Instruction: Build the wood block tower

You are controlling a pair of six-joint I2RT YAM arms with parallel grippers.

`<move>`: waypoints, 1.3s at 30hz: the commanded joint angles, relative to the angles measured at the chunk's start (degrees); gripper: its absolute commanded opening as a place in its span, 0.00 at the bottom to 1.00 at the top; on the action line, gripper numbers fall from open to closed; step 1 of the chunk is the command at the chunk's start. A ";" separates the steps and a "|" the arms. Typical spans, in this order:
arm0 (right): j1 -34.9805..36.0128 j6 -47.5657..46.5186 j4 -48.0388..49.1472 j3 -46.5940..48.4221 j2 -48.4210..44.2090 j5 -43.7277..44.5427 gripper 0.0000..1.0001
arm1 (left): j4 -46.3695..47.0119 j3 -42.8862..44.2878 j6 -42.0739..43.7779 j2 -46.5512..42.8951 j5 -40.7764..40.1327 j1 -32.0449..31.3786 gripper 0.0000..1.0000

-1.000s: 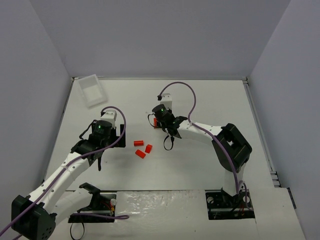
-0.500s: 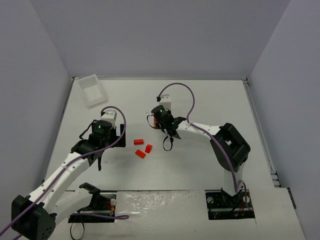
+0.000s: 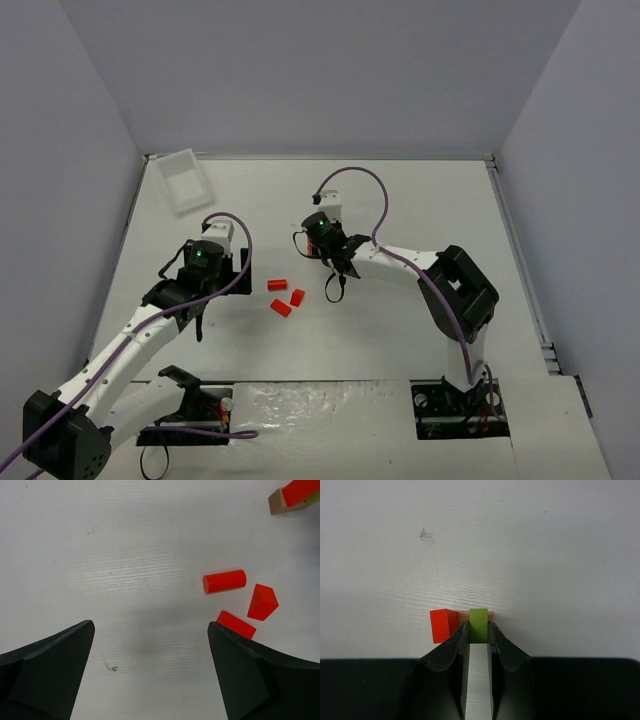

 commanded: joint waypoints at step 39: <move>0.78 -0.80 2.77 2.35 -0.98 3.26 0.22 | 3.46 1.00 0.65 -0.85 1.28 0.85 0.96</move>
